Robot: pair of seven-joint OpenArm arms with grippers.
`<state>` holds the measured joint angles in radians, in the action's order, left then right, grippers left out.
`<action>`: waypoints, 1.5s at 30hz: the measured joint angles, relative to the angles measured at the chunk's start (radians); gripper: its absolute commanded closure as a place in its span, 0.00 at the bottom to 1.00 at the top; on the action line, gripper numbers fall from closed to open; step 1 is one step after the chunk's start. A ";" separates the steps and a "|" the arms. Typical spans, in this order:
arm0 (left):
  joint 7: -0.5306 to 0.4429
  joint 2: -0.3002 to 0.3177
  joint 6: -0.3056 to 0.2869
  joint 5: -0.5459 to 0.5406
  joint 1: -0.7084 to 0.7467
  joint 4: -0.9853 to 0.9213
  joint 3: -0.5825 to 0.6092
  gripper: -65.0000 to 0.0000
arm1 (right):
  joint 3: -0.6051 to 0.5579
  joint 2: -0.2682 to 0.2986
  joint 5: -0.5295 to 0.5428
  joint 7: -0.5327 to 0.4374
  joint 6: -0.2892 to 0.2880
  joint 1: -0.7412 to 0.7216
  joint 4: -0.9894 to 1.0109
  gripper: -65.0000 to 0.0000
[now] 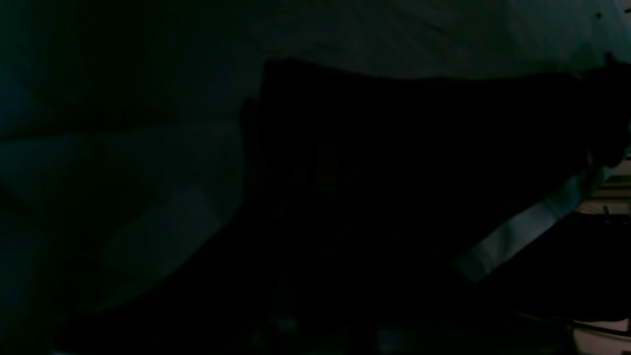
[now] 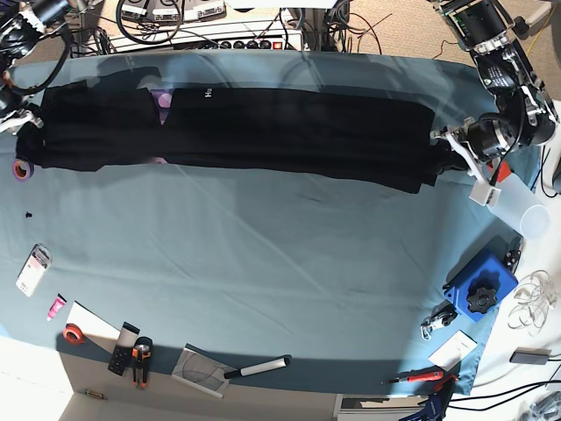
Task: Layout the t-shirt on the table in an organized manner, then fold the t-shirt properly
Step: 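Fold the hem edge over onto the shirt with both grippers, then grasp the shirt's sleeve end with the left gripper and lift it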
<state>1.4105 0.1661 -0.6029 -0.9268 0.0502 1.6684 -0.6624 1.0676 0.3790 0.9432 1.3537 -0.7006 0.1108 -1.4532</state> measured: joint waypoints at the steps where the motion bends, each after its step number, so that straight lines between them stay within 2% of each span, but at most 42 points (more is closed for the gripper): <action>1: 0.000 0.000 0.000 0.000 0.000 0.004 0.000 1.00 | 0.000 -0.003 -0.002 0.000 0.000 0.000 0.000 1.00; 4: 0.000 0.000 0.000 0.001 0.000 0.013 0.000 1.00 | 0.000 -0.002 -0.002 0.002 0.000 0.000 0.000 1.00; 7: -0.002 0.001 0.000 0.010 0.006 0.014 -0.001 0.74 | 0.000 -0.002 -0.003 0.035 0.001 0.000 0.000 0.98; 9: -0.005 0.004 0.000 0.017 0.026 0.014 -0.002 0.61 | -0.003 -0.002 -0.005 0.050 0.003 0.001 0.000 0.83; 11: -0.005 0.004 0.000 0.019 0.058 0.015 0.002 0.57 | -0.036 0.003 -0.008 0.048 0.003 0.013 0.000 0.72; 15: -0.026 0.006 0.000 0.037 0.100 0.015 0.068 0.57 | -0.127 0.003 -0.016 0.055 0.003 0.030 0.000 0.70; 18: -0.081 0.007 0.008 0.105 0.101 0.017 0.143 0.57 | -0.185 0.003 -0.016 0.055 0.003 0.027 0.000 0.70; 22: -0.153 0.014 0.093 0.240 0.091 0.035 0.249 0.57 | -0.220 0.003 -0.014 0.056 0.003 0.028 0.000 0.70; 25: -0.192 0.014 0.183 0.330 0.083 0.047 0.310 0.57 | -0.220 0.003 -0.014 0.056 0.003 0.028 0.000 0.70; 28: -0.213 0.014 0.222 0.373 0.083 0.052 0.342 0.57 | -0.220 0.003 -0.014 0.056 0.003 0.028 0.000 0.70; 30: -0.217 0.014 0.225 0.375 0.084 0.052 0.346 0.66 | -0.220 0.003 -0.014 0.056 0.003 0.028 0.000 0.70; 33: -0.228 0.014 0.259 0.404 0.084 0.052 0.345 0.97 | -0.220 0.003 -0.014 0.056 0.003 0.028 0.000 0.70; 34: -0.223 0.014 0.259 0.400 0.084 0.052 0.346 1.00 | -0.220 0.003 -0.014 0.056 0.003 0.028 0.000 0.71; 43: -0.185 0.014 0.259 0.371 0.100 0.106 0.347 1.00 | -0.220 0.003 -0.014 0.017 0.003 0.028 0.000 0.71; 45: -0.157 0.014 0.225 0.386 0.106 0.139 0.349 1.00 | -0.220 0.003 -0.014 -0.015 0.003 0.028 0.000 0.71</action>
<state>1.2533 0.1799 -0.3782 -0.5404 0.1566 1.8072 -0.3130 0.8478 0.3820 0.9295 1.3384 -0.6971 0.1387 -1.4532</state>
